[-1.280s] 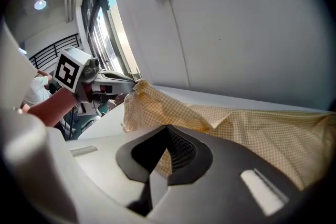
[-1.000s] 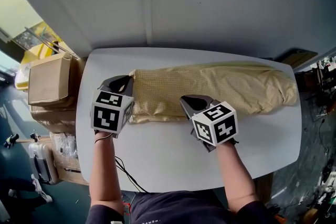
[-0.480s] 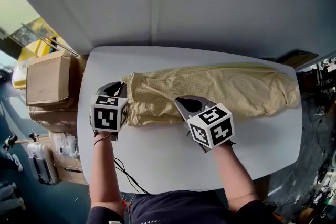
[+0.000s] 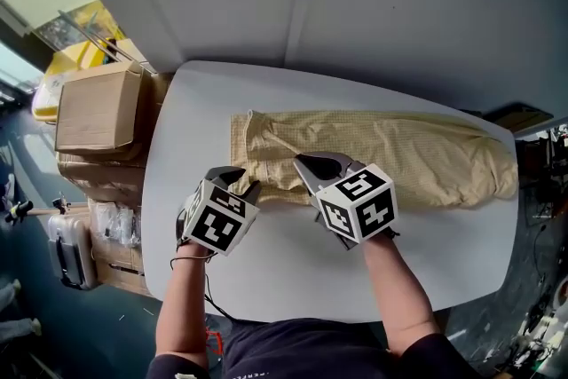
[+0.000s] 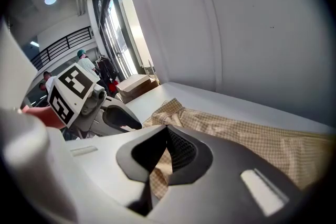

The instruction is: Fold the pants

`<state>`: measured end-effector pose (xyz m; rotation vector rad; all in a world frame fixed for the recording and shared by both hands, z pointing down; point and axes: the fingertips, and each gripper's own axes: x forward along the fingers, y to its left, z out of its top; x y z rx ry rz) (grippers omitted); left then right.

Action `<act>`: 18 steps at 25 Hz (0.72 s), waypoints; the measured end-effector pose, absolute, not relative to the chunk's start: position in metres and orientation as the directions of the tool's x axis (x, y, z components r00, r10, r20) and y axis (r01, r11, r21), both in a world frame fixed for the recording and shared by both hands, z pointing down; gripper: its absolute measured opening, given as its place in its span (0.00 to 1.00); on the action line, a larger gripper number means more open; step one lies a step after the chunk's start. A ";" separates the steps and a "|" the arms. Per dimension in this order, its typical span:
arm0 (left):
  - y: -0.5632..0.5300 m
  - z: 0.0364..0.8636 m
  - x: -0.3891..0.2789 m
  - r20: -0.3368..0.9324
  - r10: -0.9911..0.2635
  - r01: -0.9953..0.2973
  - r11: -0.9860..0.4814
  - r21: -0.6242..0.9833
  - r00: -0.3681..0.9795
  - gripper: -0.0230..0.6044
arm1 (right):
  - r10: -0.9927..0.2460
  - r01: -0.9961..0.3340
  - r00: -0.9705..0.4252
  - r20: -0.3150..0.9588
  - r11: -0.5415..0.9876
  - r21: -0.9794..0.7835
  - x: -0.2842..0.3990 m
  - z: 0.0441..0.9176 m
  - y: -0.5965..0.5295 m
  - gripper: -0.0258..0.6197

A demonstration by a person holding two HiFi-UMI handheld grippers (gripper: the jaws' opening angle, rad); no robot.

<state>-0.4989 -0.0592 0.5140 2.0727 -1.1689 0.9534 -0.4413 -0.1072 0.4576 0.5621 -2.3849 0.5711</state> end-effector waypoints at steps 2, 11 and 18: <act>-0.055 0.519 -0.494 0.804 -0.455 -0.873 -0.463 0.152 0.382 0.27 | -0.242 -0.507 -0.724 0.646 0.822 -0.260 -0.446 0.457 -0.106 0.04; -0.055 0.515 -0.494 0.815 -0.453 -0.863 -0.493 0.108 0.361 0.07 | -0.235 -0.500 -0.721 0.653 0.828 -0.254 -0.446 0.458 -0.102 0.04; -0.023 0.512 -0.506 0.823 -0.426 -0.865 -0.479 0.149 0.377 0.08 | -0.228 -0.489 -0.729 0.645 0.833 -0.259 -0.455 0.459 -0.107 0.04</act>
